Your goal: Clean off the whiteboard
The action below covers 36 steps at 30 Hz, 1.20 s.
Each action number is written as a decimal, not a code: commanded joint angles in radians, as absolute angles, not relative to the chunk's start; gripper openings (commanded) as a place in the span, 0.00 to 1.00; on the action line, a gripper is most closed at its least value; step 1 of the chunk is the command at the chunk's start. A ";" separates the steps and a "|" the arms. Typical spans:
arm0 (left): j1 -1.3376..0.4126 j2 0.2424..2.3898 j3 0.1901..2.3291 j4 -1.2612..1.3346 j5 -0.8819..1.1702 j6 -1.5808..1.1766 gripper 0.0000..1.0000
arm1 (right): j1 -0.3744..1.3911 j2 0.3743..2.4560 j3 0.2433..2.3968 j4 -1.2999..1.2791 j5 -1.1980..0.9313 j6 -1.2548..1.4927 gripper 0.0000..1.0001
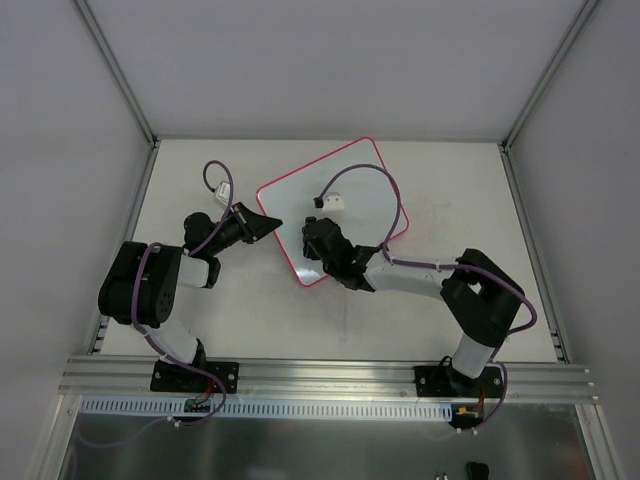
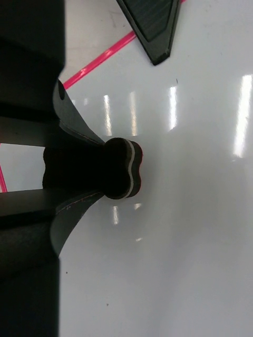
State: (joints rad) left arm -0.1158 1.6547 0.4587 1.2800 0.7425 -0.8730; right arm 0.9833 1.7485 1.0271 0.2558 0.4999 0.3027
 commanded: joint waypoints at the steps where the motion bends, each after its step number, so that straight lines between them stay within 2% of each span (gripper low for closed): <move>1: -0.135 1.626 0.454 1.632 0.764 -0.831 0.00 | 1.080 1.907 1.023 0.161 0.206 0.338 0.00; 11: -0.135 1.620 0.454 1.635 0.764 -0.833 0.00 | 1.106 1.888 1.016 0.164 0.252 0.318 0.00; 22: -0.135 1.609 0.453 1.634 0.764 -0.833 0.00 | 0.988 1.835 0.920 0.189 0.216 0.365 0.00; 36: -0.135 1.608 0.451 1.634 0.765 -0.833 0.00 | 0.841 1.661 0.769 0.209 0.230 0.345 0.00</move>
State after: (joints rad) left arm -0.1253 1.6466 0.4564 1.2968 0.7502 -0.8627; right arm 0.9237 1.6474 0.8303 0.3645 0.1215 0.3672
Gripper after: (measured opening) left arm 0.050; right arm 0.333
